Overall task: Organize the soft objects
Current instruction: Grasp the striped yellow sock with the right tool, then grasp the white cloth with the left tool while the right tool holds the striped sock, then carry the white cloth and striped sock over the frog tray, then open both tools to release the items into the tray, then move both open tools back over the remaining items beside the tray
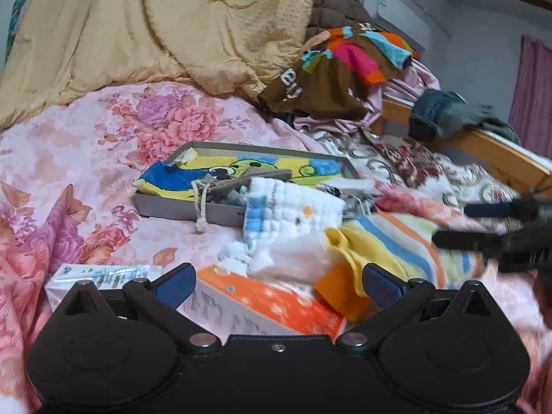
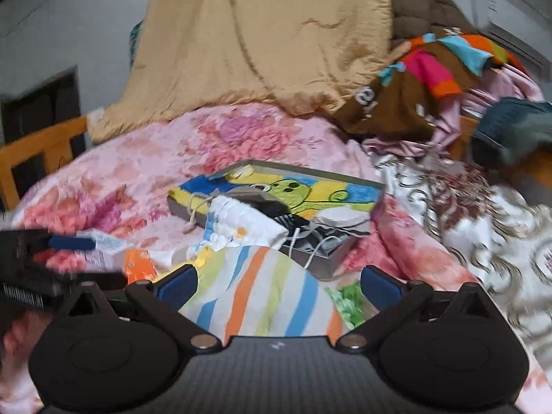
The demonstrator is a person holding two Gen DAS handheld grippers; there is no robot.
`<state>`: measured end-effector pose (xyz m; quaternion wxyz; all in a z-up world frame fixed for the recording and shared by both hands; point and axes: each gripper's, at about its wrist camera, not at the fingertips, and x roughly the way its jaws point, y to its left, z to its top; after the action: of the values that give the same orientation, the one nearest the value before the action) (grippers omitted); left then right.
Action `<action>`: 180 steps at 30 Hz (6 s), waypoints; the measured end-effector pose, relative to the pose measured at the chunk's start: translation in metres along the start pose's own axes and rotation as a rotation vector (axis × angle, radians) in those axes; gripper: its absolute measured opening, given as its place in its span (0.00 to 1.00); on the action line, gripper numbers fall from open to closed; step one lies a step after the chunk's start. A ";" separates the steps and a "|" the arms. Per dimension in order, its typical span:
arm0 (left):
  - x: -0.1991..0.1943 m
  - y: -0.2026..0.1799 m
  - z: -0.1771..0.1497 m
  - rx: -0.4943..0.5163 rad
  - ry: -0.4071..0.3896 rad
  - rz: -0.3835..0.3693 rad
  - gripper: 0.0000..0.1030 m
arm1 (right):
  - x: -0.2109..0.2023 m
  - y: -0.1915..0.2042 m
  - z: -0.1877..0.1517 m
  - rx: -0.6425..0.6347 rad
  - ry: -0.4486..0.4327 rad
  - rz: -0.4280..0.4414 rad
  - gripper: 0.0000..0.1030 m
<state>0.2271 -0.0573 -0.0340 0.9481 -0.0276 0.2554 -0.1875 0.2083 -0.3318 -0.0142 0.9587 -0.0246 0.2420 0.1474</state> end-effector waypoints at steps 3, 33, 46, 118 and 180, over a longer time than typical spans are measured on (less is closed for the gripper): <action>0.014 0.009 0.009 -0.068 0.012 -0.005 0.99 | 0.014 0.001 -0.005 -0.028 0.035 0.001 1.00; 0.072 -0.003 0.024 -0.185 0.111 0.002 0.95 | 0.007 -0.036 -0.016 0.113 -0.008 0.024 0.29; 0.086 -0.007 0.023 -0.231 0.159 0.010 0.58 | 0.012 -0.045 -0.015 0.144 -0.021 0.005 0.28; 0.251 0.002 0.133 -0.094 0.138 -0.049 0.03 | 0.164 -0.092 0.073 0.102 0.003 -0.064 0.28; -0.080 -0.017 0.022 -0.109 -0.141 0.127 0.99 | -0.048 0.014 0.028 0.058 -0.270 -0.033 1.00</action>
<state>0.1683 -0.0440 0.0256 0.9708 -0.0761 0.1989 -0.1103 0.1765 -0.3281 0.0333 0.9851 0.0191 0.1146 0.1268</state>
